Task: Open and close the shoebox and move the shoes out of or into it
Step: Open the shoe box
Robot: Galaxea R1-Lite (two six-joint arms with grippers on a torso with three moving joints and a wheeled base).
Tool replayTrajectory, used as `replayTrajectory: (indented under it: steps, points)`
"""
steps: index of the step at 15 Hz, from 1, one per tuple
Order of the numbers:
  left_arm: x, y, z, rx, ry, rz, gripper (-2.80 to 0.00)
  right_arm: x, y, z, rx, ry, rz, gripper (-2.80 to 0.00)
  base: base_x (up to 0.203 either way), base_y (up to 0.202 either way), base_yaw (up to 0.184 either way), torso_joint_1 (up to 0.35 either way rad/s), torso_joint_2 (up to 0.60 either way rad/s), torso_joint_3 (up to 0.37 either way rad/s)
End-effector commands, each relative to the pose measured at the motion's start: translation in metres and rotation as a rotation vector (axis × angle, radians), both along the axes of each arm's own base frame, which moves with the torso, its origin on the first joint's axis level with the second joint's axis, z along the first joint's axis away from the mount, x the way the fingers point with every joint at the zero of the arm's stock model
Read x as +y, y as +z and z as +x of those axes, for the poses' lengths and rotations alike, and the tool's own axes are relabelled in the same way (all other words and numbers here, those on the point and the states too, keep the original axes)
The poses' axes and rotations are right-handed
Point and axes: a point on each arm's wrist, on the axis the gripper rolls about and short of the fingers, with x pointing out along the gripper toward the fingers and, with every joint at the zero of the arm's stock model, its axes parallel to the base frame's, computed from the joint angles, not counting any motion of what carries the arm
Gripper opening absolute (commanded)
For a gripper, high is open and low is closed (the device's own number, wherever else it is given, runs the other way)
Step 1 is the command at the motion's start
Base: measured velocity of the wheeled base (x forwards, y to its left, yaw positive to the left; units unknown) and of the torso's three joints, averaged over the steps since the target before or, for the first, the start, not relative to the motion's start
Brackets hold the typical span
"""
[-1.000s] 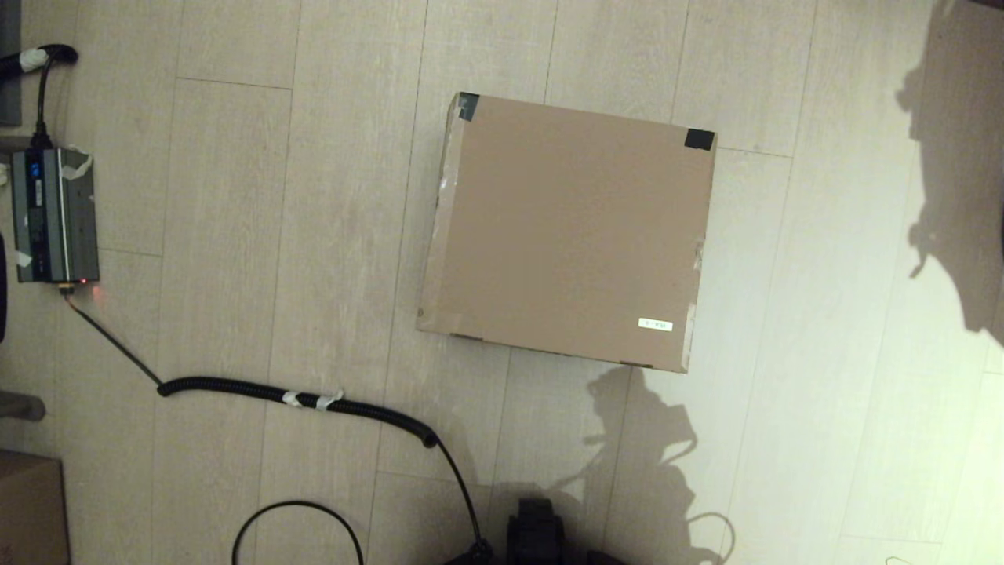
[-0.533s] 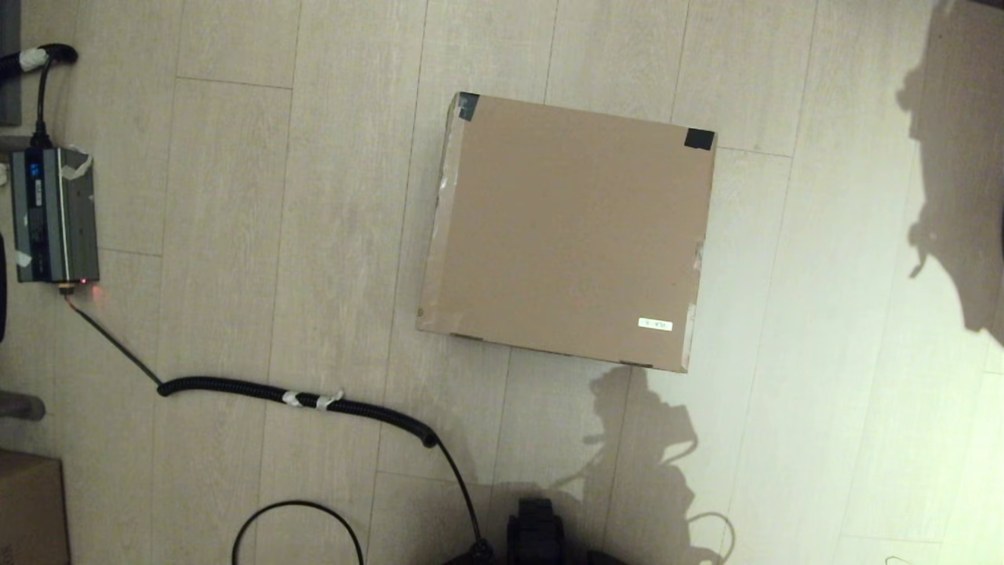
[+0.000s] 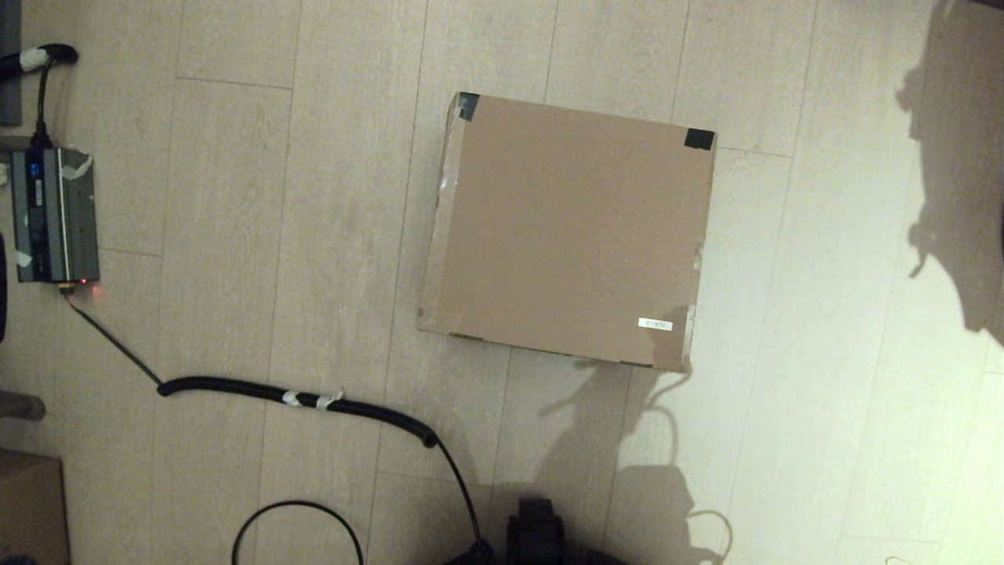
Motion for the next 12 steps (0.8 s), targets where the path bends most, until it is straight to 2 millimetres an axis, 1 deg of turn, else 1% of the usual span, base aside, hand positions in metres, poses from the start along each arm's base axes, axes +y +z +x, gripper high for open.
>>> replayTrajectory:
  steps: [1, 3, 4, 5, 6, 7, 9, 10, 12]
  points:
    - [-0.001, 0.029, 0.071, 0.216, -0.011, 0.004, -2.80, 0.000, 0.032, 0.061, 0.195, 0.018, 0.007, -2.80, 0.000, 0.000, 0.000, 0.000, 0.00, 0.000]
    - [-0.002, 0.048, 0.128, 0.284, -0.024, 0.005, -2.80, 0.004, 0.060, 0.115, 0.277, 0.099, 0.027, -2.80, 0.000, 0.000, 0.000, 0.000, 0.00, 0.000]
    - [-0.002, 0.053, 0.156, 0.310, -0.035, 0.008, -2.80, 0.006, 0.066, 0.140, 0.318, 0.143, 0.040, -2.80, 0.000, 0.000, 0.000, 0.000, 0.00, 0.000]
    - [-0.003, 0.054, 0.180, 0.329, -0.047, 0.021, -2.80, 0.008, 0.067, 0.161, 0.355, 0.180, 0.055, -2.80, 0.000, 0.000, 0.000, 0.000, 0.00, 0.000]
    - [-0.003, 0.054, 0.200, 0.340, -0.060, 0.038, -2.80, 0.010, 0.065, 0.174, 0.386, 0.209, 0.071, -2.80, 0.000, 0.000, 0.000, 0.000, 0.00, 0.000]
    - [-0.004, 0.055, 0.220, 0.343, -0.077, 0.051, -2.80, 0.012, 0.063, 0.183, 0.410, 0.232, 0.087, -2.80, 0.000, 0.000, 0.000, 0.000, 0.00, 0.000]
    - [-0.005, 0.054, 0.253, 0.342, -0.124, 0.060, -2.80, 0.013, 0.059, 0.191, 0.441, 0.265, 0.102, -2.80, 0.000, 0.000, 0.000, 0.000, 0.00, 0.000]
    - [-0.006, 0.050, 0.267, 0.353, -0.148, 0.060, -2.80, 0.014, 0.054, 0.196, 0.467, 0.275, 0.111, -2.80, 0.000, 0.000, 0.000, 0.000, 0.00, 0.000]
    - [-0.006, 0.034, 0.288, 0.388, -0.199, 0.066, -2.80, 0.015, 0.039, 0.202, 0.530, 0.296, 0.129, -2.80, 0.000, 0.000, 0.000, 0.000, 0.00, 0.000]
